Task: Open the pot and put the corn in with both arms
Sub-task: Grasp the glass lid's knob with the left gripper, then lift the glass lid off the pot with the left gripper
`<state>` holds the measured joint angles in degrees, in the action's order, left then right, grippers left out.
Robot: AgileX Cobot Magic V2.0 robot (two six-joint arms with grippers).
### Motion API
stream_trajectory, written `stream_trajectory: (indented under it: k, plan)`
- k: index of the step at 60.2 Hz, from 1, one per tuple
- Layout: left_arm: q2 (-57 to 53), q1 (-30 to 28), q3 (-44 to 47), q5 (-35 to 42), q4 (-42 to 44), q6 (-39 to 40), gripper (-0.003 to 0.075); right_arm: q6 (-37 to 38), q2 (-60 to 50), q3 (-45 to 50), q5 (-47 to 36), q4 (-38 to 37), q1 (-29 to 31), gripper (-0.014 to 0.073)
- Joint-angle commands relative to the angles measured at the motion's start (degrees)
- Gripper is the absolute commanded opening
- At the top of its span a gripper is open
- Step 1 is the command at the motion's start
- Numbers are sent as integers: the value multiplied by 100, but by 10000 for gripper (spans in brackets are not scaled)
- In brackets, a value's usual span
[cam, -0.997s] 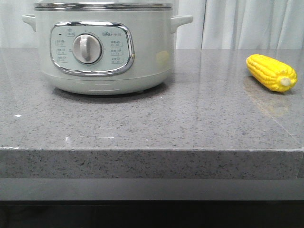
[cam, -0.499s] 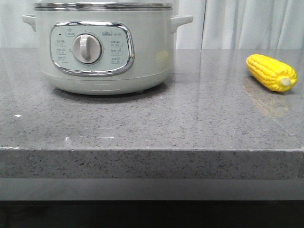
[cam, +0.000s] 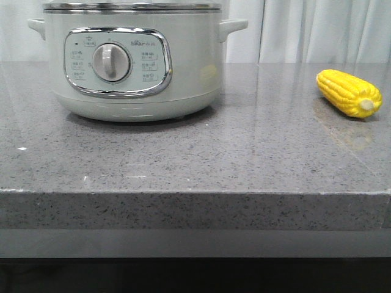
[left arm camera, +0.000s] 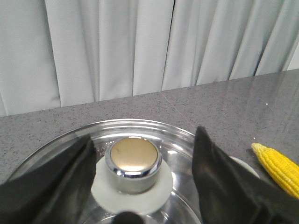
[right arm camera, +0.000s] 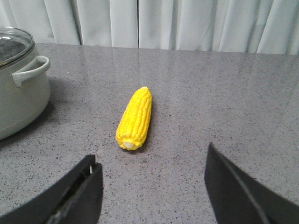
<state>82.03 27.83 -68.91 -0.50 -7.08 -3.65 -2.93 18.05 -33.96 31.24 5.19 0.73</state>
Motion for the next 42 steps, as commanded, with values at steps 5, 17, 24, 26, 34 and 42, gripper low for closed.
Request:
stream_trajectory:
  k: [5, 17, 24, 26, 34, 42]
  plan:
    - [350, 31, -668, 455, -49, -4, 438, -10, 109, -190, -423, -21, 25, 490]
    - [867, -54, -1132, 455, -58, 6, 438, -10, 109, -190, -423, -21, 25, 490]
    - [1096, -99, -1303, 410, -227, 6, 438, -10, 109, -190, -423, -21, 25, 490]
    - [1129, -99, -1317, 410, -227, 6, 438, -10, 109, -190, -427, -21, 25, 490]
    - [1243, -99, -1317, 377, -227, 6, 438, -10, 109, -190, -450, -21, 25, 490]
    - [1285, -99, -1317, 253, -227, 6, 438, -10, 109, -190, -464, -21, 25, 490]
